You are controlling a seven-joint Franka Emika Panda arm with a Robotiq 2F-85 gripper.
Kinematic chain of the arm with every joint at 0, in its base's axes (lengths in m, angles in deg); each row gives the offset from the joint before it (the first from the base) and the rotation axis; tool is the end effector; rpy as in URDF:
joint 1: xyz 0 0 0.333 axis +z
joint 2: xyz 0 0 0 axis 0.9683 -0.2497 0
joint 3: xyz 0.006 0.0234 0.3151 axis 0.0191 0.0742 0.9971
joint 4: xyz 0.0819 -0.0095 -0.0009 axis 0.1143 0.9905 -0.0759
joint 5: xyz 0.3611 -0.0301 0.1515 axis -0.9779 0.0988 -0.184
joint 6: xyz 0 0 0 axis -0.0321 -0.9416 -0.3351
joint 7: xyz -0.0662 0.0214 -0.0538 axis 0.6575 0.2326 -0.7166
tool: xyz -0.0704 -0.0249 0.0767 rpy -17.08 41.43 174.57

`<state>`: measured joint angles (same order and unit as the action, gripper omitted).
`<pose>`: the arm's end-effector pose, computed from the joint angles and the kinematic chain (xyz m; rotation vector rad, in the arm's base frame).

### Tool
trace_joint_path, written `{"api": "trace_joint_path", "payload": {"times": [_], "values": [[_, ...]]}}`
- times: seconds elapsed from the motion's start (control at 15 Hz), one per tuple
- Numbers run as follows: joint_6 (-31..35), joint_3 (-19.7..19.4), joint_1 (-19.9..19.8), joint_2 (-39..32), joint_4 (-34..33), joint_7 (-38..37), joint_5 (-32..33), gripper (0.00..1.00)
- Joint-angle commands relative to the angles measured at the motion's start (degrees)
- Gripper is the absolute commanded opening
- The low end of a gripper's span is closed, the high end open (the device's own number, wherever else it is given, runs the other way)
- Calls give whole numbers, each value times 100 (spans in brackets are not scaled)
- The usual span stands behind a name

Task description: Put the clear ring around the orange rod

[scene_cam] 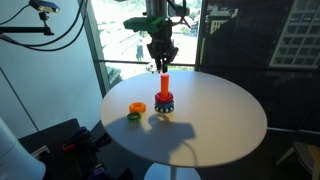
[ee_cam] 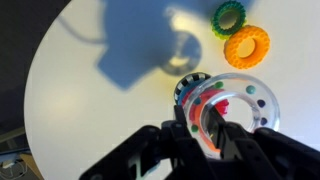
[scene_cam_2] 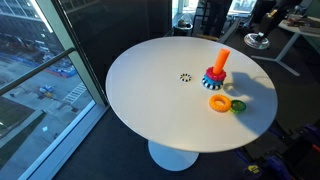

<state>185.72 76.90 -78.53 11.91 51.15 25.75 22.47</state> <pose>0.4964 -0.0712 0.4177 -3.1064 -0.1678 -0.0790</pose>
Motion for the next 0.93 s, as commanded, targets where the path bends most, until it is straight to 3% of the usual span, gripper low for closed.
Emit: {"api": "trace_joint_path", "payload": {"times": [0.0, 0.87], "values": [[-191, 84, 66, -205, -426, -216, -129, 9], [-182, 310, 155, -1377, -1376, -994, 56, 9]]}}
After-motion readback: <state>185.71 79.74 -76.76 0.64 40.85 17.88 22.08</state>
